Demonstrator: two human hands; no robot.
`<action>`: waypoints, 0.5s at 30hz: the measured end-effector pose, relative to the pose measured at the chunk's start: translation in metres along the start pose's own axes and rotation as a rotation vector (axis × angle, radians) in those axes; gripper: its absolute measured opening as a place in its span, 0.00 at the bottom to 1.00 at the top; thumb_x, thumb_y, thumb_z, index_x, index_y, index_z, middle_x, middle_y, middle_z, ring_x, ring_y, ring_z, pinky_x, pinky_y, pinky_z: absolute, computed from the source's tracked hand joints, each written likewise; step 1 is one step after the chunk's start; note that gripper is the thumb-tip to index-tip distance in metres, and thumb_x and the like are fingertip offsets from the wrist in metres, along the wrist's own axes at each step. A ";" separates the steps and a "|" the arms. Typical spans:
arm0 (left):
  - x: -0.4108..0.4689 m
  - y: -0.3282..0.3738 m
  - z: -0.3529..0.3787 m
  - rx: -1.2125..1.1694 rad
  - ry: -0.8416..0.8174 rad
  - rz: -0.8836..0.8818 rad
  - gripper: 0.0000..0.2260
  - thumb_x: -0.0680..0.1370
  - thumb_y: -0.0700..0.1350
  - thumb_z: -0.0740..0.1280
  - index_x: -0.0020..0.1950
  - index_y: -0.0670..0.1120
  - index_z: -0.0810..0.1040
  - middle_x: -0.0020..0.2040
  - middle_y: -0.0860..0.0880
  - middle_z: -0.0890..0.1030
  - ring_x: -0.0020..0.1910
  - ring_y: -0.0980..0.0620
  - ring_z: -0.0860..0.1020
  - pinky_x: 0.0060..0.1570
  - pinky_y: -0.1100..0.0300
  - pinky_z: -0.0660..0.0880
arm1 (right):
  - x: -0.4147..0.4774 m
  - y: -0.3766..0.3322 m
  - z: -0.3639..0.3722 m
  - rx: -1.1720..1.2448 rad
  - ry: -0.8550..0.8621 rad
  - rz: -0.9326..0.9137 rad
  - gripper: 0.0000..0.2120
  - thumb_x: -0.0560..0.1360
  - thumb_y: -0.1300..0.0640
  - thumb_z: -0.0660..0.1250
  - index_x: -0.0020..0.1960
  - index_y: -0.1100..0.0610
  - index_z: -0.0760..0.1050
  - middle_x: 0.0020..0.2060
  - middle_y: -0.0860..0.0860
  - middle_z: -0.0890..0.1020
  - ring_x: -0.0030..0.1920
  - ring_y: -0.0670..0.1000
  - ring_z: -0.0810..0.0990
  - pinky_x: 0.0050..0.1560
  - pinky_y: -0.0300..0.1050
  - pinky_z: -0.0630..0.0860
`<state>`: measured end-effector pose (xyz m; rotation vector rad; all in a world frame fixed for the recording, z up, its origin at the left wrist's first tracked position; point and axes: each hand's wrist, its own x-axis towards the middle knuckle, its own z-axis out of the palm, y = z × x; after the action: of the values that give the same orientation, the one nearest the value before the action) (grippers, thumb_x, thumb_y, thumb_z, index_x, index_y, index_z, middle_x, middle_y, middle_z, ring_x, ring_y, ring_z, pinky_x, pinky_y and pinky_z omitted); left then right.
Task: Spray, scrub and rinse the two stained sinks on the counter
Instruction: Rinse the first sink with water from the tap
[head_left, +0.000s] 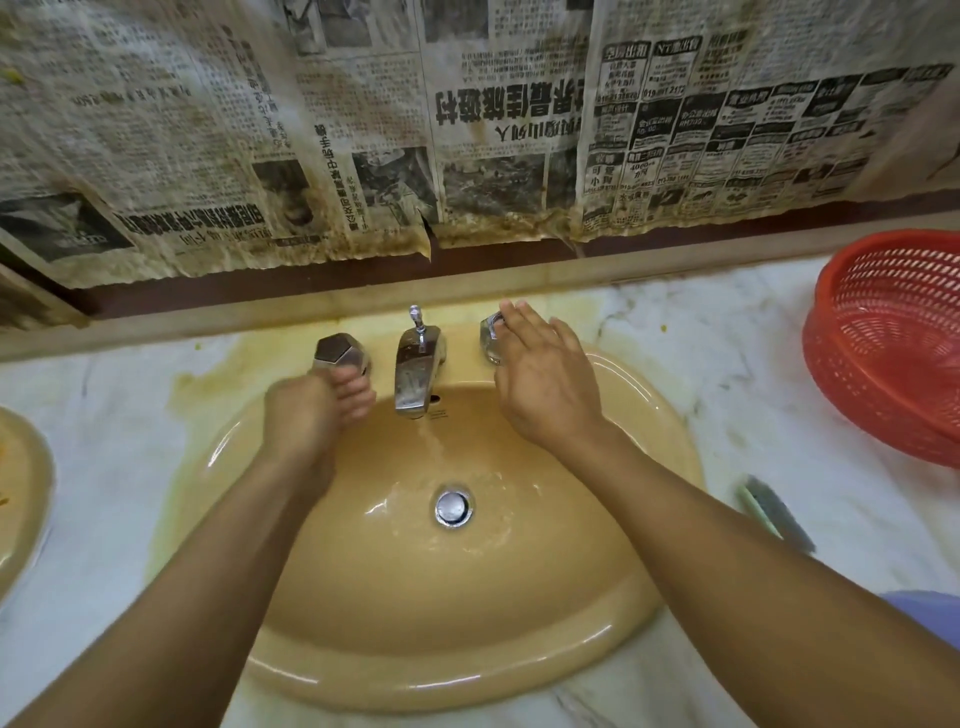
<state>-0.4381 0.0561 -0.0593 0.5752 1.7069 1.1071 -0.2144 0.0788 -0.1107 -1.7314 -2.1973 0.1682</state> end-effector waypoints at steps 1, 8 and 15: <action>-0.004 -0.014 0.000 -0.030 -0.020 -0.073 0.14 0.86 0.38 0.54 0.55 0.36 0.79 0.49 0.39 0.82 0.43 0.47 0.81 0.47 0.57 0.77 | -0.002 0.001 0.000 0.049 0.000 -0.006 0.24 0.81 0.57 0.56 0.76 0.59 0.69 0.79 0.53 0.64 0.80 0.52 0.60 0.79 0.55 0.57; -0.011 -0.045 0.035 -0.428 -0.281 -0.562 0.16 0.87 0.43 0.57 0.53 0.33 0.79 0.51 0.36 0.82 0.51 0.39 0.82 0.55 0.46 0.81 | -0.028 0.025 0.001 0.517 0.185 0.335 0.15 0.84 0.57 0.61 0.66 0.59 0.79 0.64 0.54 0.82 0.64 0.55 0.79 0.63 0.40 0.68; -0.006 -0.041 0.047 -0.589 -0.270 -0.590 0.15 0.84 0.39 0.63 0.42 0.33 0.82 0.39 0.37 0.85 0.33 0.40 0.86 0.39 0.48 0.83 | -0.033 0.030 0.008 0.594 0.173 0.419 0.19 0.84 0.49 0.60 0.51 0.63 0.81 0.46 0.59 0.84 0.49 0.59 0.80 0.54 0.54 0.75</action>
<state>-0.3886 0.0512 -0.0967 -0.1462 1.1214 0.9719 -0.1827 0.0558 -0.1336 -1.7338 -1.4336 0.6687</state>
